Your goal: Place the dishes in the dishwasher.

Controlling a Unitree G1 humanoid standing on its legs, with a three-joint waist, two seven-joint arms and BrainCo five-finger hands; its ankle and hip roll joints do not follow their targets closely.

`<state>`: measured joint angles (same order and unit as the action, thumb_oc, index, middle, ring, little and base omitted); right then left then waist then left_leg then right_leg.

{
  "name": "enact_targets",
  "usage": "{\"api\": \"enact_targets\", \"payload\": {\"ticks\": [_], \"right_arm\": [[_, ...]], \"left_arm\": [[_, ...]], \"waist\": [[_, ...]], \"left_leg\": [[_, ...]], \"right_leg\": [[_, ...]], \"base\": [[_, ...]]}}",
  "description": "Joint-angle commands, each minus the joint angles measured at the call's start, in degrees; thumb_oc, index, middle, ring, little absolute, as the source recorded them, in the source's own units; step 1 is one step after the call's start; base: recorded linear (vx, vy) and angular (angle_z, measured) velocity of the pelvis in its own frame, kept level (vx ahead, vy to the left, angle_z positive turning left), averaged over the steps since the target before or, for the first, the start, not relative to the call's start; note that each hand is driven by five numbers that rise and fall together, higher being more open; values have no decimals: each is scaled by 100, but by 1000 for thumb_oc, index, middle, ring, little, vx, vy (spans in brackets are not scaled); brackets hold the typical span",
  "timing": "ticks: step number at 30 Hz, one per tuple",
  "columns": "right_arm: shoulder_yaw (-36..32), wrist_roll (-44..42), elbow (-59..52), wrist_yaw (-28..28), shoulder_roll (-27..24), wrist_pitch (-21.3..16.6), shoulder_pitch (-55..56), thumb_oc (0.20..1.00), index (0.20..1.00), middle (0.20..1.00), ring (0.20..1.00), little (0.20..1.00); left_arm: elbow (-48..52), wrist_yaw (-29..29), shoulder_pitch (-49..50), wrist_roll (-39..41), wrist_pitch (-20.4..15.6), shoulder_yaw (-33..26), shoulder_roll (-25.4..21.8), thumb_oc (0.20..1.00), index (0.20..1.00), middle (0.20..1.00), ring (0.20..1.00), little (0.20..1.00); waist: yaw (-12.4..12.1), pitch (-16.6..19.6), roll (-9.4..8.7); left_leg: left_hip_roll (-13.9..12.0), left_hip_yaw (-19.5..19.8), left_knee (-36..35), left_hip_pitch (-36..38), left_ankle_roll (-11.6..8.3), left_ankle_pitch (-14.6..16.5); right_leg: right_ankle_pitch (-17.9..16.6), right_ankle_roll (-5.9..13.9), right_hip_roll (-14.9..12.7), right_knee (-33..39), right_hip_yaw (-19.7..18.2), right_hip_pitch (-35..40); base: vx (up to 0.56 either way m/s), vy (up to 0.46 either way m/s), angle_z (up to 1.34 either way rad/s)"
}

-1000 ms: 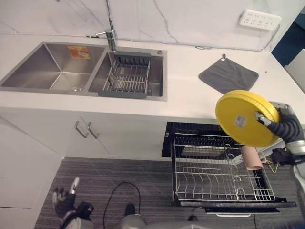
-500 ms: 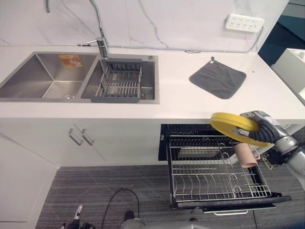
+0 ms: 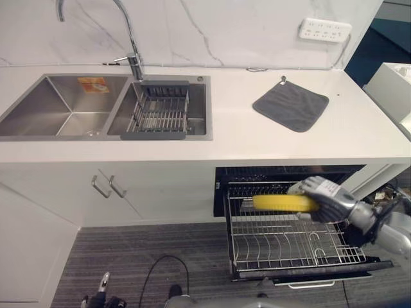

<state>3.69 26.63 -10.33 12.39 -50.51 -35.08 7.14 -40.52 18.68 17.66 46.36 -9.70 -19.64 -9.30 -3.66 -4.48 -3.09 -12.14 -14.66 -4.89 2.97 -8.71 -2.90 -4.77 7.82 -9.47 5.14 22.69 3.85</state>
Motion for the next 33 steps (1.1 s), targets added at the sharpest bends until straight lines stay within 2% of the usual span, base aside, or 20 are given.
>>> {"api": "enact_targets", "payload": {"ticks": [1,3,6,9,12,16,20,24,29,33], "right_arm": [[197,873,293,-1568,-286,-263,-638,200,200,200,200,200],[622,1382,834,-2268,-274,-219,-800,200,200,200,200,200],[1097,1979,1327,-2986,-250,-106,-1018,200,200,200,200,200],[1509,2341,1962,-3602,-112,326,-1251,200,200,200,200,200],[1759,2634,2473,-4007,-16,676,-1526,200,200,200,200,200],[2137,2395,3094,-4071,-139,1166,-2097,200,200,200,200,200],[2352,2269,3304,-3946,-269,1350,-2485,200,200,200,200,200],[2541,2203,3466,-3759,-359,1331,-2756,200,200,200,200,200],[2742,2139,3629,-3565,-568,1221,-2859,200,200,200,200,200],[2774,2122,3744,-3437,-714,1247,-2870,200,200,200,200,200]], "left_arm": [[51,183,-291,27,-337,150,-397,1000,1000,1000,1000,1000],[197,310,-303,-57,-375,211,-490,1000,1000,1000,1000,1000],[351,474,-284,-271,-356,246,-577,1000,1000,1000,1000,1000],[466,571,-316,-461,-313,309,-699,1000,1000,1000,1000,1000],[617,480,-385,-664,-264,390,-876,1000,1000,1000,1000,1000],[876,512,-560,-815,-225,621,-1253,1000,1000,1000,1000,1000],[1074,616,-586,-650,-183,620,-1456,1000,1000,1000,1000,1000],[1139,708,-590,-546,-138,625,-1499,1000,1000,1000,1000,1000],[1175,675,-519,-509,-136,618,-1583,1000,1000,1000,1000,1000],[1165,764,-503,-516,-268,626,-1619,1000,1000,1000,1000,1000]], "waist": [[-201,-36,-13],[-295,-43,-27],[-422,-37,-50],[-566,-113,-62],[-681,-351,-98],[-844,-681,-72],[-906,-850,-70],[-918,-969,-41],[-938,-1098,21],[-913,-1210,64]], "left_leg": [[-573,-12,-11,41,-222,-220],[-564,37,-11,40,-210,-208],[-523,113,-11,66,-192,-193],[-400,248,95,88,-137,-174],[-314,495,723,-222,-124,9],[-318,783,1361,-762,-150,146],[-299,931,1739,-982,-135,265],[-290,1033,2046,-1094,-109,410],[-362,997,2234,-1182,-116,449],[-372,1056,2457,-1331,-121,538]], "right_leg": [[220,528,-508,-14,205,424],[232,525,-491,-14,259,463],[266,500,-458,-14,303,550],[378,431,-411,-130,354,697],[613,348,-450,-665,292,555],[741,291,-531,-1160,313,200],[824,241,-565,-1399,265,76],[926,192,-638,-1654,178,-58],[970,183,-717,-1806,170,-135],[1025,161,-791,-1944,80,-275]], "base": [[0,0,0],[41,-52,4],[78,-43,12],[101,-38,17],[-1,-98,10],[-82,-116,34],[-5,-67,9],[16,-14,0],[36,-12,-6],[6,8,-2]]}}
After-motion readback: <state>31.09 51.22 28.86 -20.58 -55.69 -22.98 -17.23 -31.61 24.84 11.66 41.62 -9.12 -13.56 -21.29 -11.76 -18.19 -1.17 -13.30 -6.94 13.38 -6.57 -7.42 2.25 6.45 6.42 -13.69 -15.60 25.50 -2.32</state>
